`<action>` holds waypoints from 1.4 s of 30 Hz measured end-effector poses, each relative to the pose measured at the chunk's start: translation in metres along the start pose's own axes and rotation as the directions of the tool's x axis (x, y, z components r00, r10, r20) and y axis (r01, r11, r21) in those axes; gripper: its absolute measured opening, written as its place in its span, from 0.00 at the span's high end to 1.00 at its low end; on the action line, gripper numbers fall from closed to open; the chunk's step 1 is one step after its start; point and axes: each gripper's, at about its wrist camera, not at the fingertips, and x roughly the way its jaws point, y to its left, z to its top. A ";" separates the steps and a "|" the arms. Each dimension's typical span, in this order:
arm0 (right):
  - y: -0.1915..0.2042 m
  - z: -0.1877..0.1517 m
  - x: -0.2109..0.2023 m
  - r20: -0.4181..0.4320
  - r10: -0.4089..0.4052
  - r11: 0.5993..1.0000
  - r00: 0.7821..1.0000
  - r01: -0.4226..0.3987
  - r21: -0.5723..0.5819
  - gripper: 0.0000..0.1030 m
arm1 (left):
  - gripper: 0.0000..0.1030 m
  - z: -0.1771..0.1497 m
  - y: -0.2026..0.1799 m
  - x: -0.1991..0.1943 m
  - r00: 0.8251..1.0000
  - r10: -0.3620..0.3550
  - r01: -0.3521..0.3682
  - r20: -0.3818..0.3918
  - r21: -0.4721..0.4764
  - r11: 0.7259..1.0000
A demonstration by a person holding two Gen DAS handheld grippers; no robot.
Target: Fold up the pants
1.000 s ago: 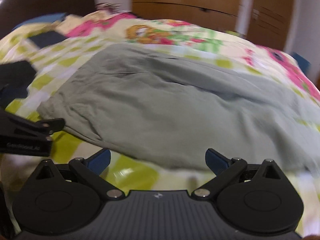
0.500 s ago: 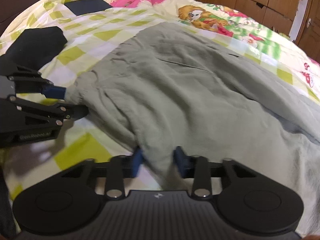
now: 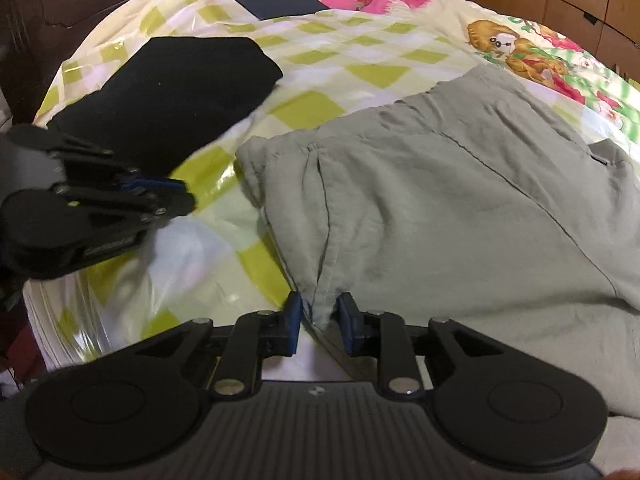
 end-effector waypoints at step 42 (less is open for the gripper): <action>-0.291 -0.235 -0.213 -0.147 -0.632 0.400 0.761 0.483 0.779 0.35 | 0.42 0.072 -0.164 -0.009 0.959 0.188 -0.237 0.210 0.238 0.942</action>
